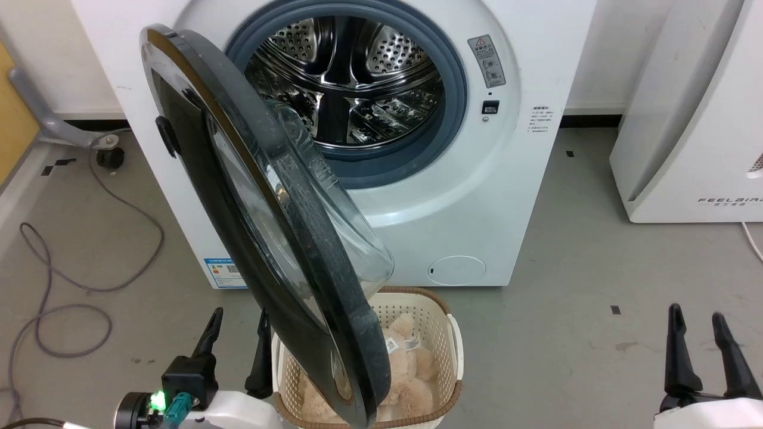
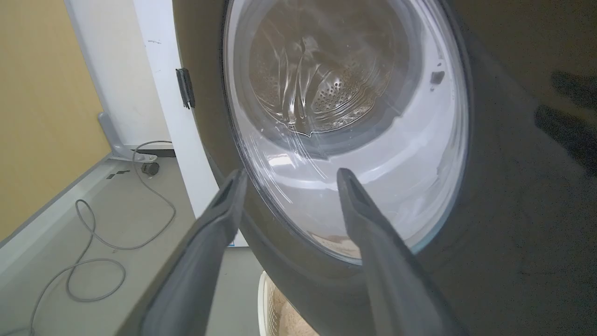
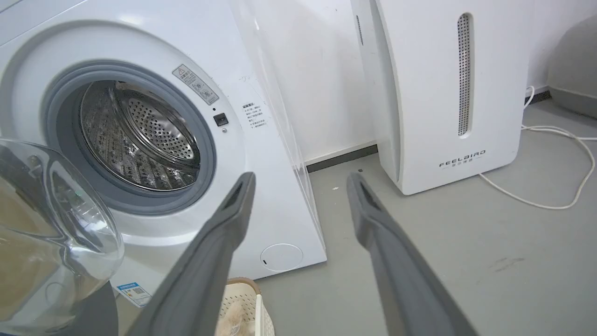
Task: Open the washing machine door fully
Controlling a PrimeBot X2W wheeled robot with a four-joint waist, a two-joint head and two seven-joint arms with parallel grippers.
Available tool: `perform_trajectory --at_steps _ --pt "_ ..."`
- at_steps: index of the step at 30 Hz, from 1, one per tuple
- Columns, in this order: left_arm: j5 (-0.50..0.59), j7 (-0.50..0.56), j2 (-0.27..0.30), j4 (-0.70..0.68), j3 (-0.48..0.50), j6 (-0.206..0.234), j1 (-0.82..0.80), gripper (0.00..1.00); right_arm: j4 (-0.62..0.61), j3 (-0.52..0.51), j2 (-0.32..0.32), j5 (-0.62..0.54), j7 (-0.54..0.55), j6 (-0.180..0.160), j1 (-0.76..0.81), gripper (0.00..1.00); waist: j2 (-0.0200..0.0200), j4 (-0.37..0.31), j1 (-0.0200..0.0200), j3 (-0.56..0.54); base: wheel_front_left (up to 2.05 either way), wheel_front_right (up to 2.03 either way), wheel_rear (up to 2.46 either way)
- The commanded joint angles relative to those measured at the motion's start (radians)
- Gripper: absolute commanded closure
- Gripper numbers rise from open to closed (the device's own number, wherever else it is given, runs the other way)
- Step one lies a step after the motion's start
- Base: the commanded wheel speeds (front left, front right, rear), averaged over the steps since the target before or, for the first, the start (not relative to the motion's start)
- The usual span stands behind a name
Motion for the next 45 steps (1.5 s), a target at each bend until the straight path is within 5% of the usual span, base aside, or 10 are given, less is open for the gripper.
perform_trajectory --at_steps 1,8,18,19,20,21,32,45 --pt "-0.003 -0.006 0.008 0.004 0.003 -0.005 0.013 0.00 -0.050 -0.011 0.019 -0.074 0.000 0.001 0.023 0.00 0.0000 -0.002 0.0000 0.000 0.00 0.00 0.00" --pt "-0.005 -0.006 0.011 0.011 0.005 -0.003 0.014 0.00 -0.248 0.051 0.045 -0.301 0.103 0.001 0.098 0.00 0.0000 -0.009 0.0000 0.000 0.00 0.00 0.00" --pt "-0.008 -0.006 0.013 0.036 -0.008 -0.008 0.004 0.00 -0.292 0.129 0.046 -0.290 0.162 0.001 0.147 0.00 0.0000 -0.012 0.0000 0.003 0.00 0.00 0.00" --pt "-0.008 -0.006 0.014 0.042 -0.013 -0.009 0.001 0.53 -0.292 0.129 0.047 -0.285 0.163 0.001 0.145 0.00 0.0000 -0.012 0.0000 0.004 0.00 0.00 0.00" --pt "-0.007 -0.006 0.015 0.042 -0.016 -0.009 0.000 0.85 -0.292 0.130 0.047 -0.283 0.163 0.001 0.144 0.00 0.0000 -0.012 0.0000 0.005 0.00 0.00 0.00" --pt "-0.006 -0.006 0.015 0.042 -0.019 -0.010 0.000 1.00 -0.291 0.130 0.047 -0.283 0.163 0.001 0.143 0.00 0.0000 -0.012 0.0000 0.005 0.00 0.00 0.00" --pt "-0.013 -0.005 0.025 -0.013 -0.023 -0.004 -0.014 1.00 -0.281 0.129 0.047 -0.272 0.164 0.001 0.138 0.00 0.0000 -0.006 0.0000 0.005 0.00 0.00 0.00" --pt "0.025 0.003 0.081 -0.328 0.016 0.039 -0.063 1.00 -0.264 0.123 0.047 -0.265 0.163 0.001 0.134 0.00 0.0000 -0.003 0.0000 0.003 0.00 0.00 0.00"
